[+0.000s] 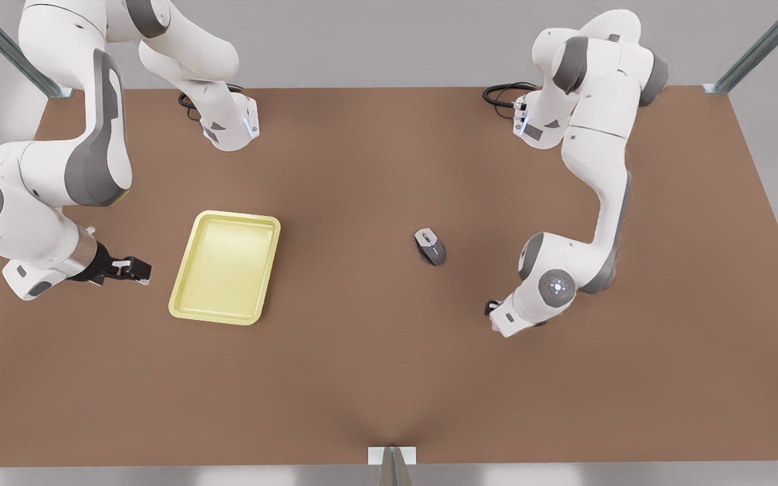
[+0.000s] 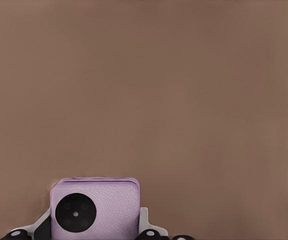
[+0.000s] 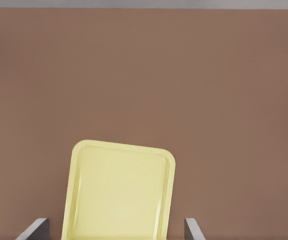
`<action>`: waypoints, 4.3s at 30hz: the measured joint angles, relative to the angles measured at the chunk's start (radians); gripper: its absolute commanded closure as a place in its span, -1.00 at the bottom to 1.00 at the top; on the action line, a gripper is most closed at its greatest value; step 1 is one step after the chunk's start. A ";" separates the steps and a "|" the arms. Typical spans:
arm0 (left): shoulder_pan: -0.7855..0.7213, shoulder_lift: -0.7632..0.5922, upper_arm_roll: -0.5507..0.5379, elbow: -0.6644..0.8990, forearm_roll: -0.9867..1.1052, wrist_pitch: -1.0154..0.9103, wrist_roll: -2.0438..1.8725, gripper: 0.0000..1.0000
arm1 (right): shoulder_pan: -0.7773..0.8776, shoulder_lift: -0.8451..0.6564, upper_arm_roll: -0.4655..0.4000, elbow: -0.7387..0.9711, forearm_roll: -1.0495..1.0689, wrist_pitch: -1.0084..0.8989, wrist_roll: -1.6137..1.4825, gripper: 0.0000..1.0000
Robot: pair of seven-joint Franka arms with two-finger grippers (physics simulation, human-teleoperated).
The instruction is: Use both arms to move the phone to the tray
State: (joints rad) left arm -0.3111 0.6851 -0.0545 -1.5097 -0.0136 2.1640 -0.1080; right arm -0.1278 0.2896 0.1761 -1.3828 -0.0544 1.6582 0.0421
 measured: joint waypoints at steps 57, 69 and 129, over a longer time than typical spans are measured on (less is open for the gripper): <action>0.092 -0.385 0.192 0.193 -0.095 -0.919 0.157 -1.00 | 0.511 0.547 0.137 0.019 -0.103 0.381 0.496 -1.00; 0.092 -0.386 0.192 0.196 -0.100 -0.922 0.240 -1.00 | 0.515 0.667 0.156 0.125 -0.220 0.521 0.619 -1.00; 0.090 -0.392 0.198 0.227 -0.016 -0.933 0.227 -1.00 | 0.194 -0.026 -0.091 0.011 -0.090 -0.009 0.151 -1.00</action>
State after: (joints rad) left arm -0.2207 0.2934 0.1437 -1.2830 -0.0298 1.2315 0.1195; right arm 0.0659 0.2640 0.0852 -1.3721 -0.1448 1.6491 0.1932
